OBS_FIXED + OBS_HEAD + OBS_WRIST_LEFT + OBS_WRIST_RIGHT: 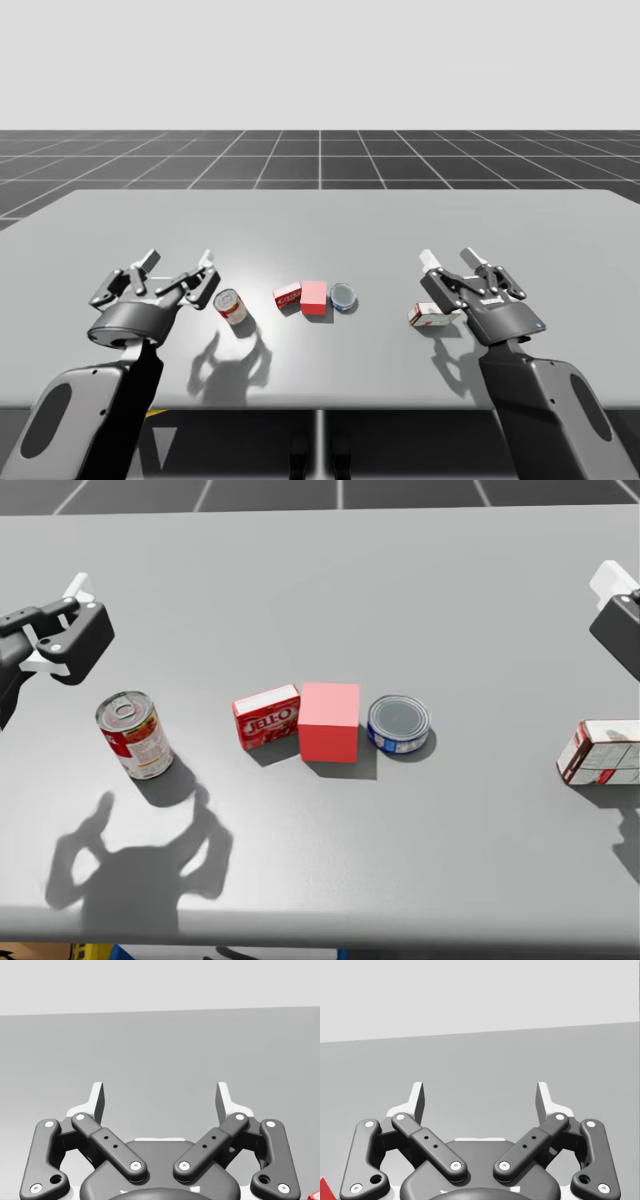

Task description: Find the red cube and pick it up.

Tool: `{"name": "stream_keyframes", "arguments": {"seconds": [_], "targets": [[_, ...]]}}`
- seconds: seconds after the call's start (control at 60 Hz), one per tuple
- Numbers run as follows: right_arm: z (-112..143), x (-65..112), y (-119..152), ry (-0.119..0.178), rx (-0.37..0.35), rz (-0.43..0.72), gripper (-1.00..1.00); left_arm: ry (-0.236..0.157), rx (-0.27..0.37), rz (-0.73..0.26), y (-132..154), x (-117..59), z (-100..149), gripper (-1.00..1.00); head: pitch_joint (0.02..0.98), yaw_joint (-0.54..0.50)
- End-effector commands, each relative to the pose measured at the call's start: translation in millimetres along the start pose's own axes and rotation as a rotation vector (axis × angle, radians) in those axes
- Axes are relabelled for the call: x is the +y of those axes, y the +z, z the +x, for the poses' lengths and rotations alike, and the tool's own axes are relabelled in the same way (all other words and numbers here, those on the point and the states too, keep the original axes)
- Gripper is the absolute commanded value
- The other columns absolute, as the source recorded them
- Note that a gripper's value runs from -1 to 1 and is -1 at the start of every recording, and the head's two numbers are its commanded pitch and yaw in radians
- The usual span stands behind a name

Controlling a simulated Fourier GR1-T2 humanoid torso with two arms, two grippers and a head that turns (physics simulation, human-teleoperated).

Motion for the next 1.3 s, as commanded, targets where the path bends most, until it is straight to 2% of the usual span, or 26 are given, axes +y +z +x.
{"name": "stream_keyframes", "arguments": {"seconds": [0.017, 0.1, 0.217, 0.35, 0.417, 0.45, 0.517, 0.65, 0.717, 0.867, 0.967, 1.033, 1.3], "targets": [[-1, 0.5, -1, 0.008, 0.000, -0.002, -1.00, -0.008, 0.021, -0.040, 27, -20.3, 8, -1.00, 0.837, 0.04], [-1, 0.7, -1, 0.011, 0.000, -0.001, -1.00, 0.031, 0.032, -0.052, 42, -37.1, 7, -1.00, 0.836, 0.05], [0, 0.6, 0, 0.009, 0.003, 0.006, -1.00, 0.050, 0.060, -0.058, 64, -62.4, 0, -1.00, 0.834, 0.05], [0, 0.3, 0, 0.006, 0.001, 0.005, -1.00, 0.061, 0.077, -0.112, 81, -82.4, -8, -1.00, 0.835, 0.05], [1, 0.6, 0, 0.005, 0.000, 0.006, -1.00, 0.082, 0.129, -0.166, 91, -92.9, -13, -1.00, 0.836, 0.04], [1, 0.7, 0, 0.005, 0.000, 0.006, -1.00, 0.071, 0.131, -0.171, 93, -95.7, -16, -1.00, 0.836, 0.04], [1, 0.8, 0, 0.004, 0.000, 0.007, -1.00, 0.082, 0.171, -0.206, 99, -102.6, -21, -1.00, 0.836, 0.04], [1, 1.1, 1, 0.003, -0.001, 0.009, -1.00, 0.069, 0.216, -0.259, 110, -118.7, -36, -1.00, 0.837, 0.04], [1, 1.4, 1, 0.002, 0.003, 0.015, -1.00, 0.075, 0.243, -0.285, 111, -125.2, -43, -1.00, 0.837, 0.04], [1, 1.8, 1, 0.000, 0.007, 0.020, -1.00, 0.078, 0.245, -0.304, 106, -135.3, -53, -1.00, 0.838, 0.04], [1, 2.4, 1, 0.003, 0.007, 0.021, -1.00, 0.112, 0.272, -0.320, 97, -140.2, -60, -1.00, 0.838, 0.04], [1, 2.5, 1, 0.003, 0.006, 0.021, -1.00, 0.118, 0.277, -0.323, 93, -142.9, -64, -1.00, 0.839, 0.04], [1, 2.3, 2, 0.017, -0.002, 0.023, -1.00, 0.109, 0.312, -0.317, 65, -163.0, -82, -1.00, 0.839, 0.04]]}}
